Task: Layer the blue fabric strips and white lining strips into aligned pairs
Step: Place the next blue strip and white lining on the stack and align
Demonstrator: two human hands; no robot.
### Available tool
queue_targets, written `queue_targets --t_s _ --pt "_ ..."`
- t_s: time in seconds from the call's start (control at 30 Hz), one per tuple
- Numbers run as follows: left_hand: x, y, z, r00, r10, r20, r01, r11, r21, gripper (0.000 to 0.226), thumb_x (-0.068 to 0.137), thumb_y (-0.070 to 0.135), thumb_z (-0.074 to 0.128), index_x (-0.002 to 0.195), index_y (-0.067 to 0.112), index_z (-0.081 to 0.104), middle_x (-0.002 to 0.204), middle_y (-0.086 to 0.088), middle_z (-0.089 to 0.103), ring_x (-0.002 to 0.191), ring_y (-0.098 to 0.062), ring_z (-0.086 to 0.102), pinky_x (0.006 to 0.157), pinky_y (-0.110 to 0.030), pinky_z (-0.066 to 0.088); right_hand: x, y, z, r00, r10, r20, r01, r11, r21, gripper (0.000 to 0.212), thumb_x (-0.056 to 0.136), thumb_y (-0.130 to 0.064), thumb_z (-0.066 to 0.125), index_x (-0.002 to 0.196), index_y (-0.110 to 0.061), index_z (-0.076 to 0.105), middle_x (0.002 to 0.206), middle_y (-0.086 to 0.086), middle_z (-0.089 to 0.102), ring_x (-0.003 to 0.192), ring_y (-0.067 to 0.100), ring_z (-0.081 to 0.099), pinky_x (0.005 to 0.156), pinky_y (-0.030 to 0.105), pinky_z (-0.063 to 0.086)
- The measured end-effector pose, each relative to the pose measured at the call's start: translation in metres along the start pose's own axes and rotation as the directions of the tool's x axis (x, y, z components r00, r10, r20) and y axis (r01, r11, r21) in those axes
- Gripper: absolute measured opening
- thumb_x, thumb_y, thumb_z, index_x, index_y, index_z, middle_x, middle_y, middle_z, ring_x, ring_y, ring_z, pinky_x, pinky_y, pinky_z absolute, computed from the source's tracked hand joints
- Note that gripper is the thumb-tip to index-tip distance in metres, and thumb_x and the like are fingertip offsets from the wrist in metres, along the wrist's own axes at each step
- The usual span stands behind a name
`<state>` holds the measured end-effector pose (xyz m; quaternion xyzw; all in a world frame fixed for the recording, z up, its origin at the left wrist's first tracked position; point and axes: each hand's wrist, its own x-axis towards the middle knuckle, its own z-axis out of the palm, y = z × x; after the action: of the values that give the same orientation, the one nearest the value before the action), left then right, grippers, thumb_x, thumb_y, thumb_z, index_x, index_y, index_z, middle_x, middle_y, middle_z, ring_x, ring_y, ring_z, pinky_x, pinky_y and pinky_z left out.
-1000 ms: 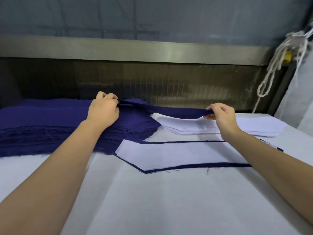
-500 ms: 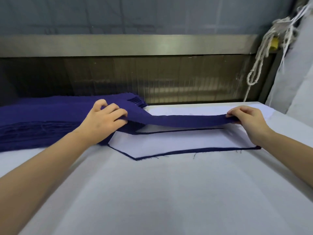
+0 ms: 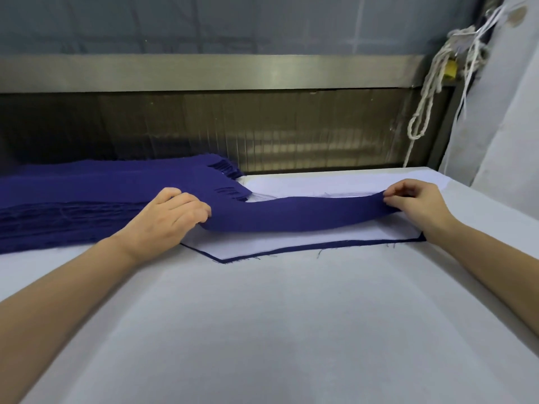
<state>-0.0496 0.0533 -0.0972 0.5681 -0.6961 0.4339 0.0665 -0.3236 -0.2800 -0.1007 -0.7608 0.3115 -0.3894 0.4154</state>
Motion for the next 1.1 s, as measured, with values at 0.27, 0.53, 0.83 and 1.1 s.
queue_targets --t_s 0.27,0.53,0.83,1.1 --pt "-0.002 0.003 0.001 0.997 -0.064 -0.051 0.064 0.998 0.004 0.03 0.076 0.002 0.042 0.101 0.015 0.05 0.089 -0.006 0.07 0.091 -0.02 0.048 0.078 -0.032 0.033 0.006 0.006 -0.005 1.0 0.01 -0.025 -0.011 1.0 -0.019 0.026 0.085 0.01 0.046 0.081 -0.009 0.064 0.069 0.002 0.055 0.064 0.012 0.048 0.06 0.021 0.04" --pt "-0.005 -0.002 -0.007 0.977 -0.132 0.165 0.133 0.991 0.003 0.037 0.078 0.009 0.037 0.085 0.009 0.074 0.09 -0.007 0.069 0.081 -0.026 0.058 0.069 -0.03 0.033 0.008 0.011 -0.012 1.0 0.007 0.005 -0.007 0.998 -0.063 0.028 0.084 0.004 0.052 0.07 -0.018 0.063 0.074 0.002 0.059 0.069 0.012 0.048 0.062 0.022 0.037" --pt "-0.001 -0.002 -0.015 0.964 -0.212 0.161 0.229 0.969 -0.095 0.027 0.079 0.008 0.038 0.096 0.009 0.06 0.09 -0.012 0.066 0.066 -0.03 0.057 0.063 -0.028 0.031 0.013 0.016 -0.015 0.999 -0.029 -0.037 0.023 0.99 -0.14 0.03 0.085 0.007 0.051 0.075 -0.018 0.063 0.071 -0.001 0.058 0.067 0.015 0.05 0.055 0.02 0.04" --pt "-0.001 0.001 -0.015 0.969 -0.146 0.197 0.166 0.982 -0.091 0.033 0.079 0.01 0.038 0.085 0.005 0.071 0.087 -0.01 0.066 0.067 -0.029 0.059 0.062 -0.029 0.036 0.014 0.018 -0.025 1.0 -0.027 0.015 0.03 0.969 -0.244 0.027 0.083 0.009 0.05 0.078 -0.011 0.066 0.076 0.003 0.061 0.071 0.015 0.052 0.063 0.025 0.042"
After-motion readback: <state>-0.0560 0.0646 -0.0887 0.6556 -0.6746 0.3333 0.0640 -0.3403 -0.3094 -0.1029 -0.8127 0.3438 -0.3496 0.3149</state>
